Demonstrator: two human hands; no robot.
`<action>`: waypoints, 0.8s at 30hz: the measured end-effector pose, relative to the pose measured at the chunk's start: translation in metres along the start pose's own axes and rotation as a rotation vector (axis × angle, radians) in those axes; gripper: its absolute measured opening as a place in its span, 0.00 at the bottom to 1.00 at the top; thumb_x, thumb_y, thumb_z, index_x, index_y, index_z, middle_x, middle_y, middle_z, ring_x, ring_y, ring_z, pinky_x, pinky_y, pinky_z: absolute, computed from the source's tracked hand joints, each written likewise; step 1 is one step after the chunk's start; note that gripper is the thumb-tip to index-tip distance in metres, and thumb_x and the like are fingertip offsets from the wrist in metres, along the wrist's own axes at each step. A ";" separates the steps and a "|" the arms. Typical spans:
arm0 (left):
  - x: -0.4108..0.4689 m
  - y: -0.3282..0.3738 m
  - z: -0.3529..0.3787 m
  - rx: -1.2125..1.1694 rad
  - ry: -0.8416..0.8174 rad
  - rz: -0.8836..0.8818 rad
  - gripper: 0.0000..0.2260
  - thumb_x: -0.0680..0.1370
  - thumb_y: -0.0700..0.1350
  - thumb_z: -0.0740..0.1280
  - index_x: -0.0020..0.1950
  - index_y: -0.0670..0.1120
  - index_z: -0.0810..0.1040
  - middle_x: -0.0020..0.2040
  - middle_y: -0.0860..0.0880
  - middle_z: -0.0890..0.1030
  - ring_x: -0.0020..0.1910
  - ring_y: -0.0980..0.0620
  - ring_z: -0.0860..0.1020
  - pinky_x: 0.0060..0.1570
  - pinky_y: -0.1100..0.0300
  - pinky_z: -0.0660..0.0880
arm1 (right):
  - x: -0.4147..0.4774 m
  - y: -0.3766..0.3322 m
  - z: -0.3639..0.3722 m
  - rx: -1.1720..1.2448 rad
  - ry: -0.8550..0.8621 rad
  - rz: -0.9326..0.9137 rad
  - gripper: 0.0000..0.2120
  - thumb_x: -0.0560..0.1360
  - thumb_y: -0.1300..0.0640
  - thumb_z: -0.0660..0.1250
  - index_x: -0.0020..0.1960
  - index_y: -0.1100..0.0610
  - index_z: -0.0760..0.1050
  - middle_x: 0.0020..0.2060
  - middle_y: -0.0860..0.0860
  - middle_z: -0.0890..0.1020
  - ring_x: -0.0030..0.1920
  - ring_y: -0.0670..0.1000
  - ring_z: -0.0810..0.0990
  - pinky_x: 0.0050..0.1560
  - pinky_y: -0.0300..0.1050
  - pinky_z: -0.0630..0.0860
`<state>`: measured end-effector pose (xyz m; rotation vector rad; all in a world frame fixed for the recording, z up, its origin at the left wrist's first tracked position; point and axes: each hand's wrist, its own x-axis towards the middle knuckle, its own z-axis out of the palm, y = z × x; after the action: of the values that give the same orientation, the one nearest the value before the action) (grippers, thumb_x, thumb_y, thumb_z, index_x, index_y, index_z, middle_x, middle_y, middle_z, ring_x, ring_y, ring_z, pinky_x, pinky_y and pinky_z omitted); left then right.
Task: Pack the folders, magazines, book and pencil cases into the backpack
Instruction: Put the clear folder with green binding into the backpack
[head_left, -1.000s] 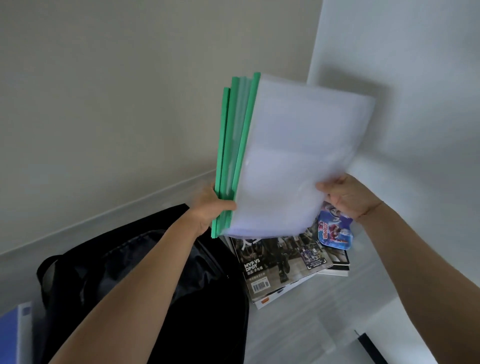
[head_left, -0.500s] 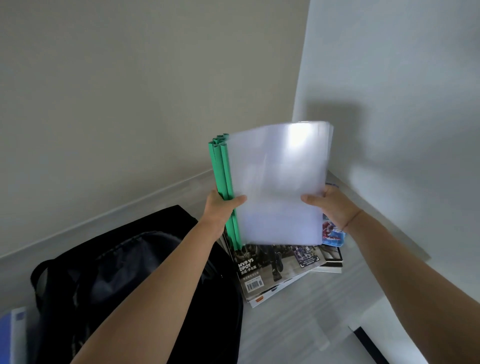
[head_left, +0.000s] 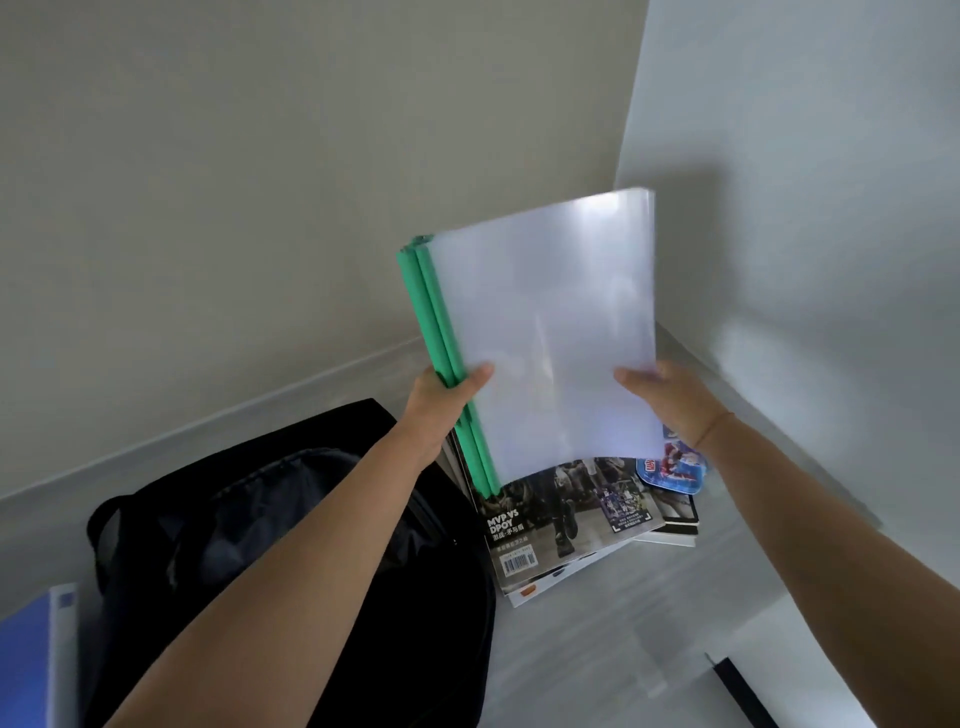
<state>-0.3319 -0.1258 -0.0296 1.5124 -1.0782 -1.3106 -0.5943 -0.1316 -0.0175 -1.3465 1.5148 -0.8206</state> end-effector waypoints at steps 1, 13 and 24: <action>-0.002 0.008 -0.006 0.009 0.011 0.000 0.20 0.71 0.56 0.72 0.60 0.50 0.77 0.54 0.55 0.81 0.57 0.53 0.77 0.58 0.57 0.71 | 0.000 -0.008 -0.001 0.005 -0.017 -0.037 0.10 0.77 0.58 0.64 0.57 0.60 0.75 0.45 0.55 0.81 0.44 0.52 0.79 0.51 0.49 0.77; -0.111 -0.024 -0.134 0.145 -0.067 -0.144 0.38 0.58 0.73 0.68 0.62 0.55 0.74 0.59 0.55 0.79 0.59 0.53 0.76 0.61 0.53 0.71 | -0.068 -0.017 0.092 0.190 -0.285 0.153 0.05 0.74 0.67 0.66 0.48 0.64 0.79 0.37 0.57 0.84 0.36 0.53 0.82 0.44 0.48 0.78; -0.171 -0.096 -0.192 0.126 0.115 -0.316 0.33 0.73 0.70 0.55 0.68 0.49 0.72 0.56 0.50 0.80 0.51 0.49 0.80 0.44 0.60 0.79 | -0.144 -0.020 0.176 0.146 -0.300 0.346 0.16 0.75 0.66 0.65 0.61 0.72 0.73 0.54 0.70 0.77 0.50 0.61 0.76 0.64 0.66 0.69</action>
<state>-0.1477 0.0758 -0.0567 1.8873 -0.8874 -1.3659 -0.4258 0.0219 -0.0326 -1.0105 1.3691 -0.4764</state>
